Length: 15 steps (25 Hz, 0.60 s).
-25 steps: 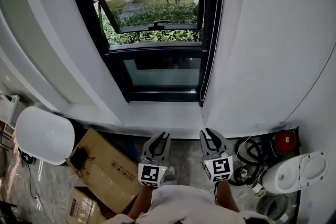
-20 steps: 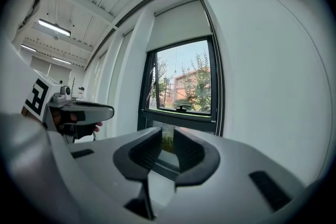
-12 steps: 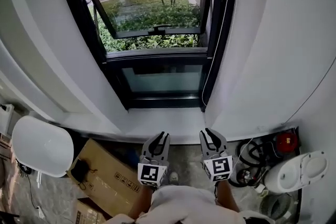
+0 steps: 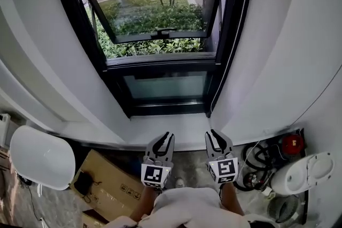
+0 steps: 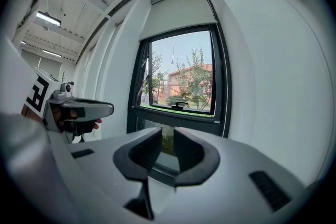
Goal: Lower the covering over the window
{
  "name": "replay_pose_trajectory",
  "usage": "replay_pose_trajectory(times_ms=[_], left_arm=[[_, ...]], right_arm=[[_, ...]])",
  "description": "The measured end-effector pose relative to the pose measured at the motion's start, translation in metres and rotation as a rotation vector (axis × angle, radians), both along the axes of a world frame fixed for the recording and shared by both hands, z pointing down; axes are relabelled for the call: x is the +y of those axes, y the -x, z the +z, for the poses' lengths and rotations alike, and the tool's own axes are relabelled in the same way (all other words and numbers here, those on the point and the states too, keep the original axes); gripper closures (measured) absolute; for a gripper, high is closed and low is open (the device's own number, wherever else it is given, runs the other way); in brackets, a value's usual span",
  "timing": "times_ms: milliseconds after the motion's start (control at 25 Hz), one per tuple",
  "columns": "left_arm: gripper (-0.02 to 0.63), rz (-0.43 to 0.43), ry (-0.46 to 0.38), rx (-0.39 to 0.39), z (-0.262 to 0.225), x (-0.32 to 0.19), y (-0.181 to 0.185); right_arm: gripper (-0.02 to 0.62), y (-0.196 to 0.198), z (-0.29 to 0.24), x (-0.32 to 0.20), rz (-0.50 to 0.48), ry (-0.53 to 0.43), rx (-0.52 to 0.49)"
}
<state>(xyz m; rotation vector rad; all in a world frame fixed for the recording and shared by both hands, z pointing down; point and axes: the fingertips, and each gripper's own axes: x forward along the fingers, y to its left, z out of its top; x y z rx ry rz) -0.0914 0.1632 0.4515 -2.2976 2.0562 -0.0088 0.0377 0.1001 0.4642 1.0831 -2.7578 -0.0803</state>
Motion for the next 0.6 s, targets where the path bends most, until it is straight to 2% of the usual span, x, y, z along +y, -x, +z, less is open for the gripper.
replay_pose_trajectory(times_ms=[600], left_arm=[[0.540, 0.026, -0.011, -0.001, -0.001, -0.063, 0.024]], right_arm=[[0.531, 0.025, 0.001, -0.062, 0.021, -0.007, -0.002]])
